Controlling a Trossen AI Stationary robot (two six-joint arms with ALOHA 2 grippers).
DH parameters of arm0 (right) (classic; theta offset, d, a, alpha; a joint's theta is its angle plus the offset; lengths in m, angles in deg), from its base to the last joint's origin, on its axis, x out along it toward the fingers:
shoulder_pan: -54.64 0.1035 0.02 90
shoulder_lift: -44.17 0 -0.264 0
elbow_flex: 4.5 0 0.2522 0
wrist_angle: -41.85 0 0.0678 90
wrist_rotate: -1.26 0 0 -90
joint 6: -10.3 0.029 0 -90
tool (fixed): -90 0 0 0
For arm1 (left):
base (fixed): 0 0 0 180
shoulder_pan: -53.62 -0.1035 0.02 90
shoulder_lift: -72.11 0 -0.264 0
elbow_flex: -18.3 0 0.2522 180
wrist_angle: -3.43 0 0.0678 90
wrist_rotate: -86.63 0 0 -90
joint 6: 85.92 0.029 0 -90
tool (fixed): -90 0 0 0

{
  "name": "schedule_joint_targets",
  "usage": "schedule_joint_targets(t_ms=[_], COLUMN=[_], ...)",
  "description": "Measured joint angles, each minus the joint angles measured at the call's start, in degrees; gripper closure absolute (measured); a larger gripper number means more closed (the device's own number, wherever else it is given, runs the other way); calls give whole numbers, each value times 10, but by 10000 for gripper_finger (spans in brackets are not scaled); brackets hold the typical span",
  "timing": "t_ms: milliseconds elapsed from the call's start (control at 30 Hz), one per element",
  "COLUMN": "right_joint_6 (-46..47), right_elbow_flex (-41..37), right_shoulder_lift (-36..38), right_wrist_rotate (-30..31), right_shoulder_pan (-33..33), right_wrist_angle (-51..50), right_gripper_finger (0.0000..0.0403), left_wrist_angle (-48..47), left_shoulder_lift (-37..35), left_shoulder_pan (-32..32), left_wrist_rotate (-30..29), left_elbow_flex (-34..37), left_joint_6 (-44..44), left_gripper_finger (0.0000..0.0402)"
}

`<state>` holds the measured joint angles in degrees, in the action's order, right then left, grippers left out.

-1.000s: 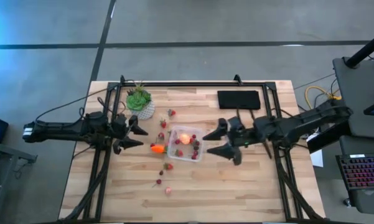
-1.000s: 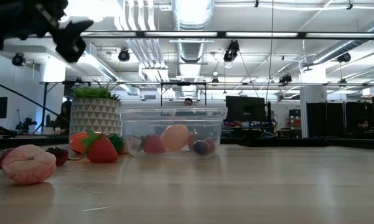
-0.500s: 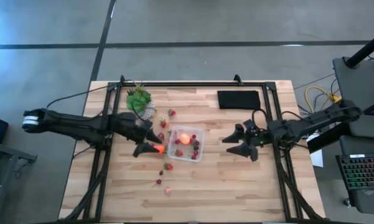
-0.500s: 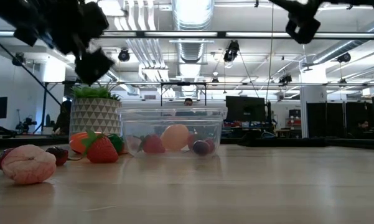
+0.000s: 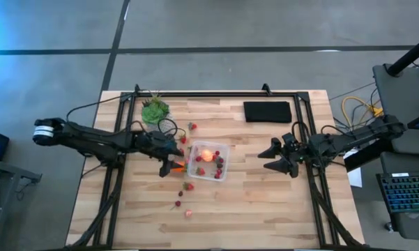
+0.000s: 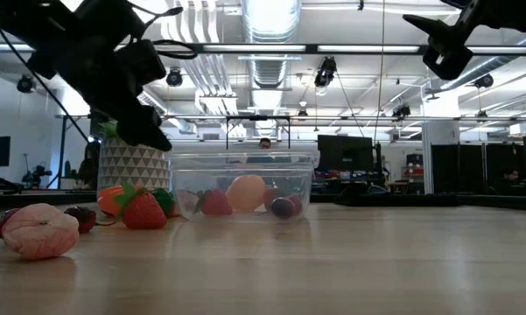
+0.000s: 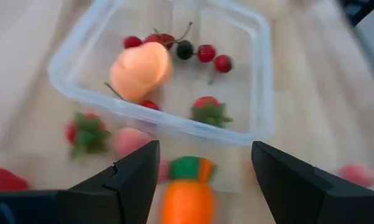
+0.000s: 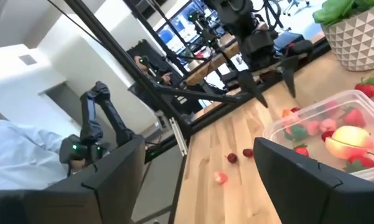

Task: Pick and placing Produce into tupperware
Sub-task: Put the strawberry into the transparent container

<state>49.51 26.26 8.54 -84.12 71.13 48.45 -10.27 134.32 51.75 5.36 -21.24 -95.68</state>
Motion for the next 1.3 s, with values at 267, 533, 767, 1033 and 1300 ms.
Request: schedule_joint_targets(t_ms=[267,533,767,1033,1300], right_joint_6=[8,8,24,28,11], right_elbow_flex=[-3,3,3,3,4], right_shoulder_lift=[3,3,3,3,2], right_wrist_rotate=[0,-1,-2,-6,-6], right_shoulder_pan=[0,0,0,0,0], right_wrist_angle=[0,0,0,-1,-5], right_gripper_finger=[106,110,106,112,106], left_wrist_angle=[34,65,86,-51,-141], left_shoulder_lift=[78,179,267,248,65], left_shoulder_pan=[0,0,1,0,0], left_wrist_rotate=[-61,-61,-57,-44,-46], left_elbow_flex=[-2,-64,-140,-158,-161], left_joint_6=[89,117,117,116,-74], left_gripper_finger=[162,162,162,162,162])
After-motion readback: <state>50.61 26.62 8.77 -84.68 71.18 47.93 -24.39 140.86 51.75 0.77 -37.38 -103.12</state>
